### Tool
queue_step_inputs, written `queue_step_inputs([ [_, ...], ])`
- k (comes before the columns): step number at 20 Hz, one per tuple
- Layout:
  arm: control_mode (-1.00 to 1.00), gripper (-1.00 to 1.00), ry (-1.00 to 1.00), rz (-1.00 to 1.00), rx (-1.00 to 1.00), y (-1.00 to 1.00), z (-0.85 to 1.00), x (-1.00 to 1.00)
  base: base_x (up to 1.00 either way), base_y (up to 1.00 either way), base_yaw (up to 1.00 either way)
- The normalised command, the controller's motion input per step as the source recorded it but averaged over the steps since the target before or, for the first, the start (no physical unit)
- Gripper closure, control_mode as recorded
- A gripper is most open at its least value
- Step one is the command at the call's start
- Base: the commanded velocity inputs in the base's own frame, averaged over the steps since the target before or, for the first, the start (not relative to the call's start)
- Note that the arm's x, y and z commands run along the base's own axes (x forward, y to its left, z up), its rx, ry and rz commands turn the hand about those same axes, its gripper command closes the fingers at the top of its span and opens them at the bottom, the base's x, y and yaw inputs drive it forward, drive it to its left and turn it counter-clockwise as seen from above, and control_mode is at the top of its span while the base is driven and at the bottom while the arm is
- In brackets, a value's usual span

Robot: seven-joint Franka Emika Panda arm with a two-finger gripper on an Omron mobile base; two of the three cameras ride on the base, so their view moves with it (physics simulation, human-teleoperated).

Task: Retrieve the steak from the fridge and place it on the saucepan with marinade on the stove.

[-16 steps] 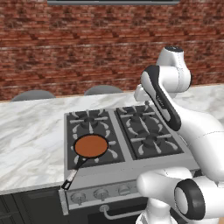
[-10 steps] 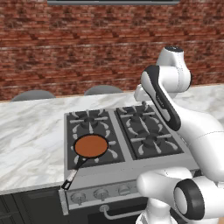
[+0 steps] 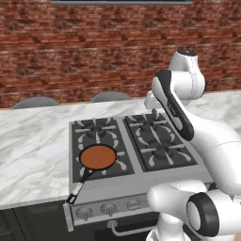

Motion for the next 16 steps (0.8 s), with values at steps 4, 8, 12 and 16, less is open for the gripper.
queue_step_inputs([
  [4, 1.0, -1.0, 0.0, 0.0, 0.0, 0.0, 0.0, 0.0, 0.0, 0.0, 0.0],
  [8, 1.0, -1.0, 0.0, 0.0, 0.0, 0.0, 0.0, 0.0, 0.0, 0.0, 0.0],
  [12, 1.0, -1.0, 0.0, 0.0, 0.0, 0.0, 0.0, 0.0, -0.02, 0.0, 0.0],
  [16, 1.0, -1.0, 0.0, 0.0, 0.0, 0.0, 0.0, 0.0, -0.53, -0.03, -0.13],
])
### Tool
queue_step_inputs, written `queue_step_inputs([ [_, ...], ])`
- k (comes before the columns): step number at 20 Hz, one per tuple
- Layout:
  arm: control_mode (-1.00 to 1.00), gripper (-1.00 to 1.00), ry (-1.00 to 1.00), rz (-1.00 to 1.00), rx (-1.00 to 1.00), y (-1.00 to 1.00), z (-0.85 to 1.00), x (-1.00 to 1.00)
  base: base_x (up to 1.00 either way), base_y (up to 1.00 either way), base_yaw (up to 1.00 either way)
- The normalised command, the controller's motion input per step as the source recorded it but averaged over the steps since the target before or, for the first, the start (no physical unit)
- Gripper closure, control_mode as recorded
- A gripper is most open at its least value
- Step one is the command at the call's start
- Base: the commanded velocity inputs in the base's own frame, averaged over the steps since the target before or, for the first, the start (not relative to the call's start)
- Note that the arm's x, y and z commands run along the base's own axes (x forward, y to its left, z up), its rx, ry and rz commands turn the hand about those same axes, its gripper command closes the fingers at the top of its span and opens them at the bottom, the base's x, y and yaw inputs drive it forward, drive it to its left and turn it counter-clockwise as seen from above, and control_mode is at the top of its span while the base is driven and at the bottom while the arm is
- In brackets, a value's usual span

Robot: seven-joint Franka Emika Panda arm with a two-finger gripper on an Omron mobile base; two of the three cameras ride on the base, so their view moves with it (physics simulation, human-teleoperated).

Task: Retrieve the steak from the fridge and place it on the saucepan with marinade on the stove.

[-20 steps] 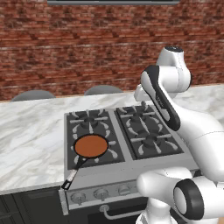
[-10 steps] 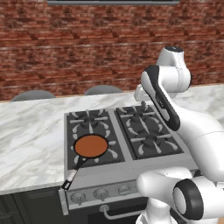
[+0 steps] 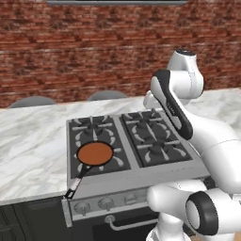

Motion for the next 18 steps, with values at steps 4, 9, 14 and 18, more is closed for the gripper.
queue_step_inputs([
  [4, 1.0, -1.0, 0.0, 0.0, 0.0, 0.0, 0.0, 0.0, -0.74, -0.28, -0.42],
  [9, 1.0, -1.0, 0.0, 0.0, 0.0, 0.0, 0.0, 0.0, -0.62, -0.16, -0.7],
  [14, 1.0, -1.0, 0.0, 0.0, 0.0, 0.0, 0.0, 0.0, -0.16, 0.0, -0.96],
  [18, 1.0, -1.0, 0.0, 0.0, 0.0, 0.0, 0.0, 0.0, -0.05, 0.0, -0.98],
])
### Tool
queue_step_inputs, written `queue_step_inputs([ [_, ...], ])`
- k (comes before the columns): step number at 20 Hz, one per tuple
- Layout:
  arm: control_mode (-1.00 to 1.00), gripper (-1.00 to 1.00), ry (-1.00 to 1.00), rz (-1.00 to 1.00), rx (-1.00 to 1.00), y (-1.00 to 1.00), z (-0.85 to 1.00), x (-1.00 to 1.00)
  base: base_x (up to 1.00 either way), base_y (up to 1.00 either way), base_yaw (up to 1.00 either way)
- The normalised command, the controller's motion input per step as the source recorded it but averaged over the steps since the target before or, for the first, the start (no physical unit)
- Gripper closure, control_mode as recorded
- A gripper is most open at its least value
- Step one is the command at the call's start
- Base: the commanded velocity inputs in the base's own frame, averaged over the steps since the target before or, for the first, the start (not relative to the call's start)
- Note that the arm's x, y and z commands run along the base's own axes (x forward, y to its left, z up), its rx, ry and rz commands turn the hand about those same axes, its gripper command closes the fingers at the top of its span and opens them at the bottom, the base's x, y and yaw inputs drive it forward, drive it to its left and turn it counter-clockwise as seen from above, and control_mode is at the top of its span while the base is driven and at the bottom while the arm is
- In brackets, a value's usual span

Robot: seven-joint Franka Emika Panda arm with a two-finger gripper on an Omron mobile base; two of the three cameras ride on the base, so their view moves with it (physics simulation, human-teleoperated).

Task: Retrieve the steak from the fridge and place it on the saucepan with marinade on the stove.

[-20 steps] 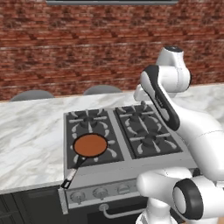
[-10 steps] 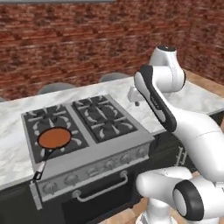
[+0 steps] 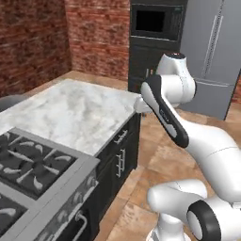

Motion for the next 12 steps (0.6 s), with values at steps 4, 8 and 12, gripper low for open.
queue_step_inputs([
  [4, 1.0, -1.0, 0.0, 0.0, 0.0, 0.0, 0.0, 0.0, -0.05, -0.09, -0.92],
  [8, 1.0, -1.0, 0.0, 0.0, 0.0, 0.0, 0.0, 0.0, -0.07, -0.23, -0.86],
  [12, 1.0, -1.0, 0.0, 0.0, 0.0, 0.0, 0.0, 0.0, -0.03, -0.22, -0.78],
])
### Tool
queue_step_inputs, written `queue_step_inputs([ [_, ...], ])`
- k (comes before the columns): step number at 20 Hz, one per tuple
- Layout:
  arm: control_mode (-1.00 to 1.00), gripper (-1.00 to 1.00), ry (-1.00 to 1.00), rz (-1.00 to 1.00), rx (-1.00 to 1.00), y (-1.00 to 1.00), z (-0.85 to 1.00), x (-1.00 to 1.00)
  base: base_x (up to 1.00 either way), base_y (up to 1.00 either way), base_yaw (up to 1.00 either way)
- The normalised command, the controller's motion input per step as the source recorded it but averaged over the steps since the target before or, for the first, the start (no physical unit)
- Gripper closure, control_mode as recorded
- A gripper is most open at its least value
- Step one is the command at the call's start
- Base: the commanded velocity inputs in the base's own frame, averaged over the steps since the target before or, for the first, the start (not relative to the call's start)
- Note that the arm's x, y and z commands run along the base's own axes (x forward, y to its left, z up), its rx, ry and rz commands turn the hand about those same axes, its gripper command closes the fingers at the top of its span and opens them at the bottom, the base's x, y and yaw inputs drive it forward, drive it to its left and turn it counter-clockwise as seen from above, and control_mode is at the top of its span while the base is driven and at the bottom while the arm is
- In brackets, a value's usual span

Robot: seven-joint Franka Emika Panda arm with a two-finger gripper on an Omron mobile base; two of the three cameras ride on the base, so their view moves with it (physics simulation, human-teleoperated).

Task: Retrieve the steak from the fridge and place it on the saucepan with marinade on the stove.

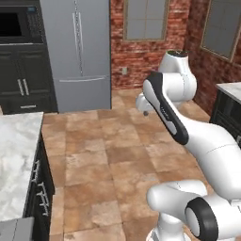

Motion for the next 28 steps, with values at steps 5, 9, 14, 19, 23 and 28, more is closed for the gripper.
queue_step_inputs([
  [5, 1.0, -1.0, 0.0, 0.0, 0.0, 0.0, 0.0, 0.0, 0.66, 0.0, -0.22],
  [9, 1.0, -1.0, 0.0, 0.0, 0.0, 0.0, 0.0, 0.0, 1.0, 0.0, -0.02],
  [14, 1.0, -1.0, 0.0, 0.0, 0.0, 0.0, 0.0, 0.0, 1.0, 0.0, 0.0],
  [19, 1.0, -1.0, 0.0, 0.0, 0.0, 0.0, 0.0, 0.0, 1.0, 0.21, 0.0],
  [23, 1.0, -1.0, 0.0, 0.0, 0.0, 0.0, 0.0, 0.0, 1.0, 0.35, 0.0],
  [28, 1.0, -1.0, 0.0, 0.0, 0.0, 0.0, 0.0, 0.0, 1.0, 0.43, 0.0],
])
